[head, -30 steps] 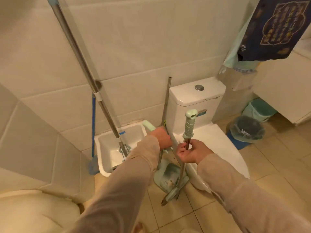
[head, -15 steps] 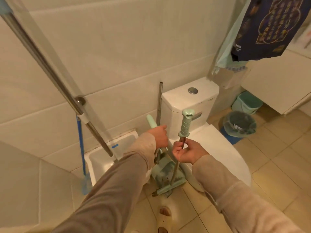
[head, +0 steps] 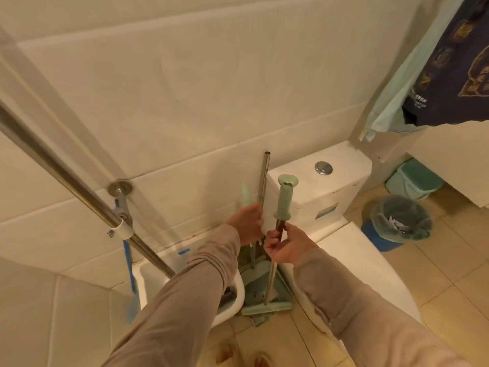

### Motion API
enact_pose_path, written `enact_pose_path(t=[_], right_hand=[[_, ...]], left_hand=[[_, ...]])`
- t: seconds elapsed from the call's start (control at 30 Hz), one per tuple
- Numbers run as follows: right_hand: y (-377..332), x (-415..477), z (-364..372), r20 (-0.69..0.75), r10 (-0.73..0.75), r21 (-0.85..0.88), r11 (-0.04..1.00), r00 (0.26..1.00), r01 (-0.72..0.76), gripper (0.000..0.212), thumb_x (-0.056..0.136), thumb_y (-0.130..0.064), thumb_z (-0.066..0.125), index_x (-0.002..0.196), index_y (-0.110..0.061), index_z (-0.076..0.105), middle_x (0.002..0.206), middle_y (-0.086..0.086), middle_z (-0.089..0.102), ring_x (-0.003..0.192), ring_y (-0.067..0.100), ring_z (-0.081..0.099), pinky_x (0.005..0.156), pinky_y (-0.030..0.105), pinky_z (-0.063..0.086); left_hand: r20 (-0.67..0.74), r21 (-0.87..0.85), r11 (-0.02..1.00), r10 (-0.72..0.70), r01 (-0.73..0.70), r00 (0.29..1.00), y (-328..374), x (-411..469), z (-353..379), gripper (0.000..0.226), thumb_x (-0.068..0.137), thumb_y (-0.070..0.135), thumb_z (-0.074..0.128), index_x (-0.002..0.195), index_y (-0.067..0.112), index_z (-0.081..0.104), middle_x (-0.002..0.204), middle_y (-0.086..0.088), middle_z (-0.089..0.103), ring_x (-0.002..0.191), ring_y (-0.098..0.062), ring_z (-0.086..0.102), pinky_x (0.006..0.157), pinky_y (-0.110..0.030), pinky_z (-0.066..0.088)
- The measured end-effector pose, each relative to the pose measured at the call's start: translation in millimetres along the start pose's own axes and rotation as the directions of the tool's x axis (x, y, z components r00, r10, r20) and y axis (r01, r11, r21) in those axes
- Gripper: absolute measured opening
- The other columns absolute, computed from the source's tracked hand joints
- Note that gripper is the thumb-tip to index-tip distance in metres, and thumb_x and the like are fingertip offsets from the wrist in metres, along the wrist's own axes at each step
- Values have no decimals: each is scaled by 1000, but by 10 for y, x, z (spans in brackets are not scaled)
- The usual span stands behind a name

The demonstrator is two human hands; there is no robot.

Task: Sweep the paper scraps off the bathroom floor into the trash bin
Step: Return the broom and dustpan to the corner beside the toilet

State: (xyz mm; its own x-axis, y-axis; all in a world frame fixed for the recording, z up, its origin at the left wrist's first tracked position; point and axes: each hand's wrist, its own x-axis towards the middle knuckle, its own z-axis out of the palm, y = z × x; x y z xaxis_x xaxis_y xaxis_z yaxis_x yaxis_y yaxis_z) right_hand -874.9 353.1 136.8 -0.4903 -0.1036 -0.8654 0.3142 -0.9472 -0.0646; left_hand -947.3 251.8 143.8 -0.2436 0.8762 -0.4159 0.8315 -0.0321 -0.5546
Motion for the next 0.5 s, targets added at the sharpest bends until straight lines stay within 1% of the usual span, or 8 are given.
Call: enact_pose_path(t=[0.07,0.1,0.13,0.2,0.27,0.33,0.43,0.5], right_hand=[[-102,89,147,-17,4,1,1000,1000,-4,40,94,-31,46,61,-8,46,28,7,43,45,7,37,29,8,25],[-137,123,201,-22,1,3,1000,1000,-1,40,94,-31,47,61,-8,48,28,8,43,47,7,36,29,8,26],[-159,151,242,-24,0,4,1000,1000,0,40,94,-31,48,61,-8,49,29,8,44,46,7,36,28,8,26],[-170,265,303,-26,13,7,1000,1000,-13,39,93,-32,49,62,-9,50,35,6,47,36,8,40,27,9,26],[-165,360,345,-26,30,-1,1000,999,-31,37,93,-33,49,64,-10,51,52,2,49,27,10,40,27,10,26],[-188,448,387,-31,33,-10,999,999,-33,35,93,-35,50,66,-12,51,61,-1,47,31,8,40,27,11,25],[-202,538,493,-66,39,20,999,997,-37,35,92,-31,52,64,-12,53,51,2,51,23,9,39,26,10,24],[-201,604,610,-81,38,33,999,996,-35,34,92,-30,53,64,-11,54,53,1,49,29,7,39,27,12,24]], left_hand=[[5,19,1000,-9,9,1000,-127,56,73,19,89,7,58,103,17,65,110,0,69,107,-25,59,106,-36,34],[8,6,1000,-9,9,1000,-172,73,100,18,89,6,58,103,15,65,110,-1,69,107,-26,59,106,-37,33],[15,-12,1000,-6,7,1000,-205,86,129,19,90,5,56,105,13,64,111,-4,69,107,-28,59,106,-37,33],[16,-36,999,7,-7,1000,-259,125,222,19,91,3,54,105,8,64,110,-7,69,105,-29,60,104,-37,35],[19,-75,997,16,-15,1000,-303,173,299,17,91,3,52,103,7,65,106,-7,70,101,-28,62,102,-36,36],[17,-103,995,19,-17,1000,-350,244,339,16,92,6,52,101,9,66,104,-5,71,100,-27,62,100,-34,36],[13,-137,991,11,-9,1000,-405,309,421,16,91,10,54,102,10,66,109,-4,70,107,-26,60,103,-35,34],[7,-132,991,-36,36,999,-489,322,503,18,91,12,55,105,11,66,115,-4,67,114,-25,56,107,-38,31]])
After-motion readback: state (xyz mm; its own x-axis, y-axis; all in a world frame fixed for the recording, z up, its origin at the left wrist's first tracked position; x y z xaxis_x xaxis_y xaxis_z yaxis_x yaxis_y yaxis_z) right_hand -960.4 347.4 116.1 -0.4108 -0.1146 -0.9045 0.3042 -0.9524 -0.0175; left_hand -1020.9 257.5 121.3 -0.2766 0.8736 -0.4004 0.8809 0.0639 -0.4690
